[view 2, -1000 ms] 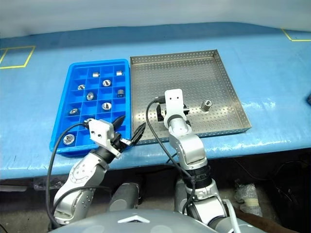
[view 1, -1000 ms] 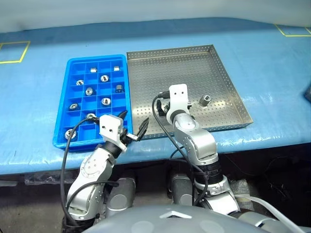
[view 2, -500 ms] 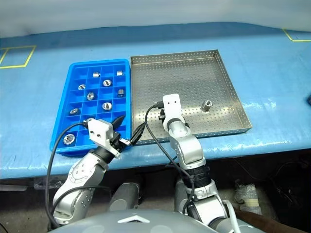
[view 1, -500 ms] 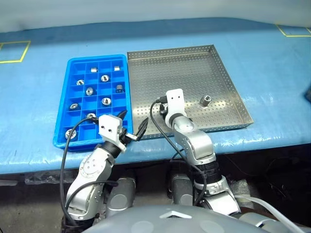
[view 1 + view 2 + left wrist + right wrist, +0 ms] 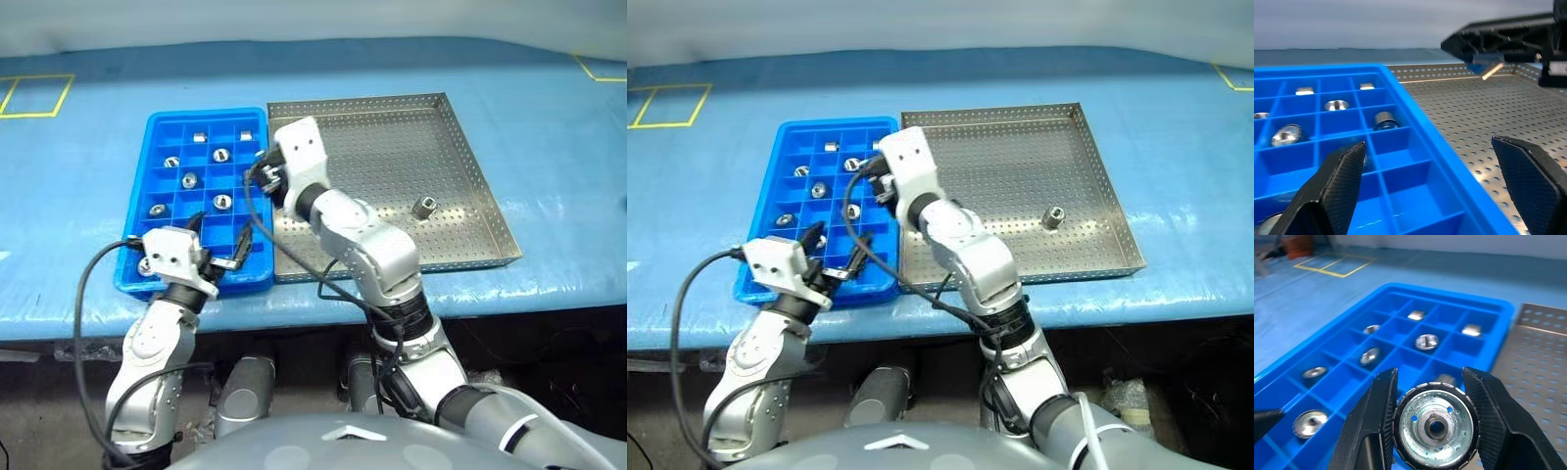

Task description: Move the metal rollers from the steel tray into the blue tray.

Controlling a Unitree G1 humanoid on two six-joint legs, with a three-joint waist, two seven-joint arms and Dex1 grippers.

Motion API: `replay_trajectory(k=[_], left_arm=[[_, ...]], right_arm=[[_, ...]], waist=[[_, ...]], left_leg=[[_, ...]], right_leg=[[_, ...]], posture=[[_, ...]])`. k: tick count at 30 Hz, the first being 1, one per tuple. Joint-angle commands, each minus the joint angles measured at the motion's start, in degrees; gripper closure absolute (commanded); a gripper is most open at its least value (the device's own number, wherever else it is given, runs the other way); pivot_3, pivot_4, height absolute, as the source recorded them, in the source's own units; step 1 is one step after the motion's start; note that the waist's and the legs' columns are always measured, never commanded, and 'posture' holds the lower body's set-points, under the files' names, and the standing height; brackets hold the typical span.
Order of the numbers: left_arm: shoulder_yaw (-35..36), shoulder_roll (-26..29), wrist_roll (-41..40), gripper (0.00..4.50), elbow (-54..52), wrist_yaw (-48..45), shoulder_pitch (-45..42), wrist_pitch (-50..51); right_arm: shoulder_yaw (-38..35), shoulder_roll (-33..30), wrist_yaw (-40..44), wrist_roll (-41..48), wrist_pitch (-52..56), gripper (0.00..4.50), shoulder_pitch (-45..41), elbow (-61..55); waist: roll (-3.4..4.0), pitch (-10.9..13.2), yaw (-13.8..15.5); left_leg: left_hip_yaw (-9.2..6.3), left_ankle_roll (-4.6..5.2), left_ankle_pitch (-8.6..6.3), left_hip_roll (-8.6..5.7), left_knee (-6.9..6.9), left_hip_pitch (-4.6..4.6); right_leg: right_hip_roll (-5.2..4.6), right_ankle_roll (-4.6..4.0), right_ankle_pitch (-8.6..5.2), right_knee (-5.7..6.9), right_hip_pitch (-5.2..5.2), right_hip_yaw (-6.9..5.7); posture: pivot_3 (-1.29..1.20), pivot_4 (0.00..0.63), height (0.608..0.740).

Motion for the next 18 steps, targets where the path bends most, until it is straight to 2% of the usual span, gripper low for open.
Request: replay_trajectory(k=[1, 7, 12, 18], left_arm=[[3.1, 1.0, 0.5, 0.0, -4.9, -0.1, 3.9, -3.1], [2.7, 0.7, 0.0, 0.0, -6.6, -0.9, 9.1, -4.7], [0.4, 0.1, -0.4, 0.0, -4.8, -1.4, 7.2, -4.6], [-2.6, 0.7, 0.1, 0.0, -2.6, -2.8, 4.2, -3.9]], right_arm=[[5.6, 5.2, 4.8, 1.8, -4.8, 2.78, -3.2, -0.3], [8.7, 4.4, 5.3, 2.1, -5.3, 2.78, 0.0, 3.6], [7.1, 3.4, 3.6, 1.5, -5.6, 2.78, 0.4, 6.3], [4.6, 1.5, 1.9, 0.8, -4.0, 2.78, 1.6, 5.6]], waist=[[0.0, 0.0, 0.5], [-0.03, 0.0, 3.3], [-0.05, 0.0, 4.8], [-0.05, 0.0, 5.0]], left_leg=[[0.0, -0.01, -0.01, 0.0, -0.01, -0.01], [-0.04, -0.03, -0.01, -0.01, 0.09, -0.01], [-0.07, -0.05, 0.0, 0.0, 0.11, 0.0], [-0.03, -0.07, 0.0, 0.0, 0.03, -0.07]], right_leg=[[0.0, -0.03, -0.02, 0.0, -0.01, 0.0], [-0.01, -0.02, -0.04, 0.0, 0.01, -0.05], [0.0, -0.02, -0.04, 0.02, -0.09, -0.11], [0.01, -0.03, -0.04, 0.01, -0.07, -0.09]], posture=[[0.37, 0.15, 0.74], [0.38, 0.15, 0.74], [0.37, 0.15, 0.74], [0.32, 0.15, 0.74]])
